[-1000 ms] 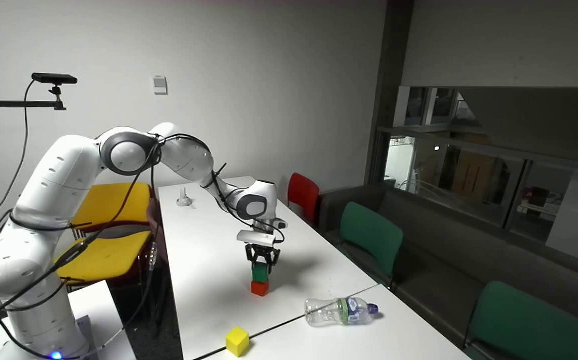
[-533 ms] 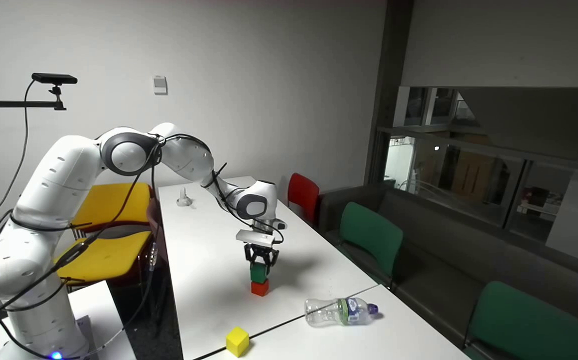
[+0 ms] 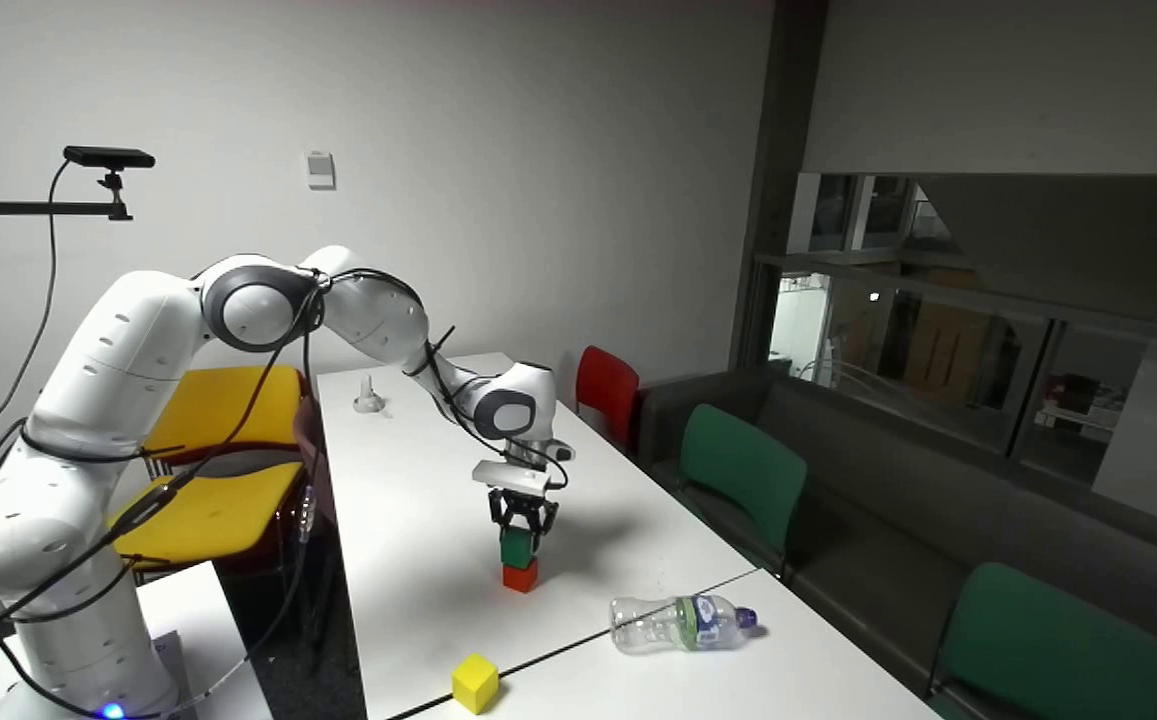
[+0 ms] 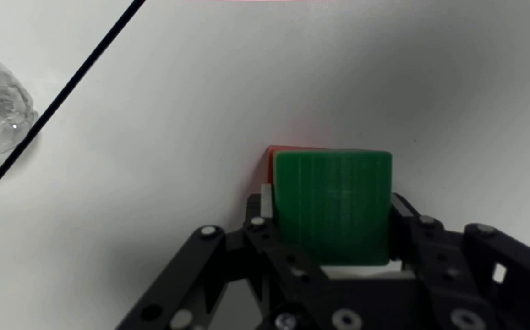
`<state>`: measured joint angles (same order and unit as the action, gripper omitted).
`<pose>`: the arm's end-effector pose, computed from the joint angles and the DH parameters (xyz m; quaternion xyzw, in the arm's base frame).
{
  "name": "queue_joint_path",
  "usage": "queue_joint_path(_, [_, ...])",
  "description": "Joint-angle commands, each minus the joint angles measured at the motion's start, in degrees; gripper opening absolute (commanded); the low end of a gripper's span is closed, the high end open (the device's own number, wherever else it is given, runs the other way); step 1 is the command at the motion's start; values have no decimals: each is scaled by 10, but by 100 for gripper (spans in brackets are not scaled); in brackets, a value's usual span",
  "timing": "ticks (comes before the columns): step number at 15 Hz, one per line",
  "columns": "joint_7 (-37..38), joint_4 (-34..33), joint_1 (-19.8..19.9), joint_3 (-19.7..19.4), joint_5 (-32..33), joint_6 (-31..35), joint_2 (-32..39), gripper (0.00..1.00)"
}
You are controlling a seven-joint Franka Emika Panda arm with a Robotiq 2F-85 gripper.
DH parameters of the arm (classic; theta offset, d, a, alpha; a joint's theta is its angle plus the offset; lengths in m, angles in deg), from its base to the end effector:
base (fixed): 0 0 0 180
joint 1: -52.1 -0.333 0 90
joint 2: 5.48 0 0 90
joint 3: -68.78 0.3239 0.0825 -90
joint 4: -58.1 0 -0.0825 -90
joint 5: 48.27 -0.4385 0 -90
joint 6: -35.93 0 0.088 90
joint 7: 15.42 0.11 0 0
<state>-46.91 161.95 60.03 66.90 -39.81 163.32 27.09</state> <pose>0.6653 -0.1193 0.1789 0.9662 0.2371 -0.0961 0.0320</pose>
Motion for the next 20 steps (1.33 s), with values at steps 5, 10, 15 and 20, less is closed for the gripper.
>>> queue_joint_path(5, [-5, -34, 14, 13, -10, -41, 12, 30])
queue_joint_path(10, [2, -58, 13, 16, -17, -73, 21, 30])
queue_joint_path(15, [8, -84, 15, 17, -32, -103, 35, 30])
queue_joint_path(20, [9, -99, 20, 16, -39, -108, 48, 30])
